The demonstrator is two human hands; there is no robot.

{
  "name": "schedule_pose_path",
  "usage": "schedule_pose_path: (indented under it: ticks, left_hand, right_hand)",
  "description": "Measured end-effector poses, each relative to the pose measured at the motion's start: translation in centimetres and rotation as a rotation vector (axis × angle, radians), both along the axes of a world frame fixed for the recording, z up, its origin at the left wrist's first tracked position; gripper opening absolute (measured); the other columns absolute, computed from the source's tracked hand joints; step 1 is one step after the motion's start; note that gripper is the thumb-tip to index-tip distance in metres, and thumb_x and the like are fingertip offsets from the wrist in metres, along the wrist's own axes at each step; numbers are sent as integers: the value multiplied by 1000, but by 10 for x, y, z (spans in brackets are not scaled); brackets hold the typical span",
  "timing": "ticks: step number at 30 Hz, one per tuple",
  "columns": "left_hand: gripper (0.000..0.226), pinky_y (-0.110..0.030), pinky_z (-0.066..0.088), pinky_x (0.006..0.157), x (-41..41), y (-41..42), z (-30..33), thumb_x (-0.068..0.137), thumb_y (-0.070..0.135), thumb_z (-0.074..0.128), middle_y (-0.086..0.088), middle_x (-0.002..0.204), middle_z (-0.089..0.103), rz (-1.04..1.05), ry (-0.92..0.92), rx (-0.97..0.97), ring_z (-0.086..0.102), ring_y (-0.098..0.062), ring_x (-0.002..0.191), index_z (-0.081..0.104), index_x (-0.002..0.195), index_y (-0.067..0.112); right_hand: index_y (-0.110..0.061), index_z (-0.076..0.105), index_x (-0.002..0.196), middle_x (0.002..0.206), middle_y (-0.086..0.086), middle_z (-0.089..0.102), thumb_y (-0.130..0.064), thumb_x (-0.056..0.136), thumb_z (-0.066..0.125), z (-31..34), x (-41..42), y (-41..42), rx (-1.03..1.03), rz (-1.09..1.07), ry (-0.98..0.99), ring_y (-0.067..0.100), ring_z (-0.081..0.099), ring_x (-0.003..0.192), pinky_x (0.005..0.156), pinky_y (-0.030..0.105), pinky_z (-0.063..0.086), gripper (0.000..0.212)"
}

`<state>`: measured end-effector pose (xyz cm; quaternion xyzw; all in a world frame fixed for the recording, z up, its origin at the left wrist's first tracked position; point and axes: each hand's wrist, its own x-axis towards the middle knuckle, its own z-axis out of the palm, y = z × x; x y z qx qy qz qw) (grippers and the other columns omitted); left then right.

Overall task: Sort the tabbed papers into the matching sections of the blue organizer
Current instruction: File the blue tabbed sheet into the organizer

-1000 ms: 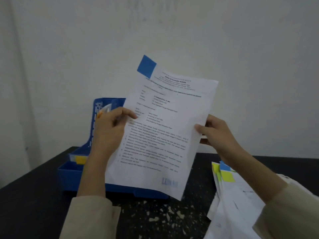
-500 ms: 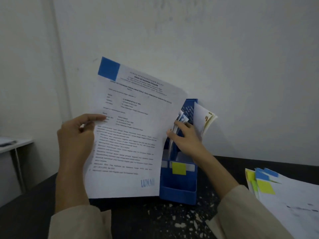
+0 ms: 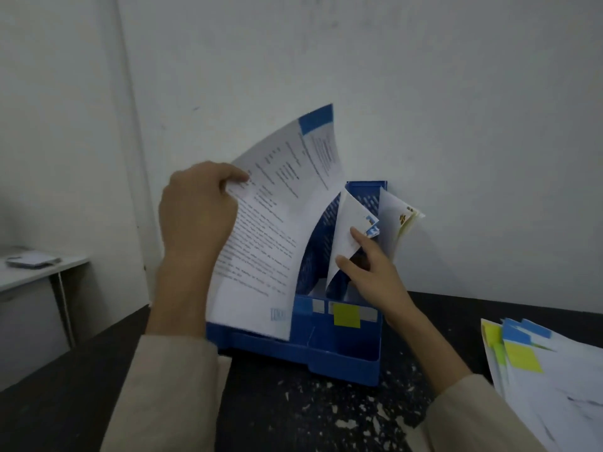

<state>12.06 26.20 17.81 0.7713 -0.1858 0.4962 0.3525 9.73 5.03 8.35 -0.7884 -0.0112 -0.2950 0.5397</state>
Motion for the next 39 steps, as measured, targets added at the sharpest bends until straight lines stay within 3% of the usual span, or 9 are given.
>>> schedule_pose_path:
  ticks: [4,8,14,17,21,27,30,33,39]
  left_hand:
    - [38,-28,43,79,1,-24,28,85,6,41,-12,111,68,-22,-158,96,63,-28,95,71,108,14]
    - [41,-24,44,82,8,-56,38,84,-4,42,-9,113,68,-81,-270,69,64,-24,98,70,110,11]
    - [33,-18,48,88,23,-97,-7,87,0,45,-13,109,69,-239,-394,-5,67,-22,98,68,110,1]
    - [33,-14,43,89,33,-105,-63,87,-9,48,-17,104,70,-293,-304,-44,64,-21,93,66,114,-1]
    - [41,-34,48,79,45,-112,-113,88,-9,42,-17,107,68,-381,-114,-45,64,-34,88,60,123,2]
    - [42,-32,45,60,50,-116,-122,85,-12,44,-14,79,61,-329,95,-82,54,-26,65,59,117,9]
    - [31,-44,49,58,48,-111,-130,82,-9,49,-10,78,57,-331,226,-120,56,-25,65,43,103,14]
    - [41,-36,51,57,43,-107,-135,80,-3,56,-2,73,58,-381,321,-69,59,-20,65,33,104,20]
    - [19,-37,51,61,43,-115,-125,97,24,48,-10,88,65,-395,298,-71,59,-23,74,54,106,8]
  right_hand:
    - [-22,26,147,150,-1,31,-22,93,57,-2,-3,2,-32,53,-27,17,37,133,110,41,35,62]
    - [-25,26,148,151,-3,30,-22,93,58,-2,-6,1,-7,69,-10,16,38,133,108,42,38,64]
    - [-25,26,148,150,-5,30,-24,93,57,0,-7,0,42,86,-12,13,38,131,107,42,39,63]
    - [-26,26,147,148,-3,34,-26,93,56,0,-5,-2,-3,48,-9,15,42,128,104,43,42,62]
    - [-26,27,147,146,-1,37,-26,93,56,0,-2,-6,-14,39,-19,17,43,127,104,45,42,62]
    - [-26,29,146,148,-2,33,-25,93,56,-1,1,-10,14,26,-17,16,40,130,104,44,41,60]
    - [-26,30,146,148,-3,33,-25,93,57,-2,2,-11,27,33,-13,16,39,130,105,46,41,59]
    - [-25,29,147,148,-3,34,-24,93,57,-2,3,-10,28,36,-16,17,40,131,105,46,41,60]
    - [-24,29,147,145,-2,36,-21,93,56,-2,3,-10,18,38,-21,18,43,126,101,44,45,60]
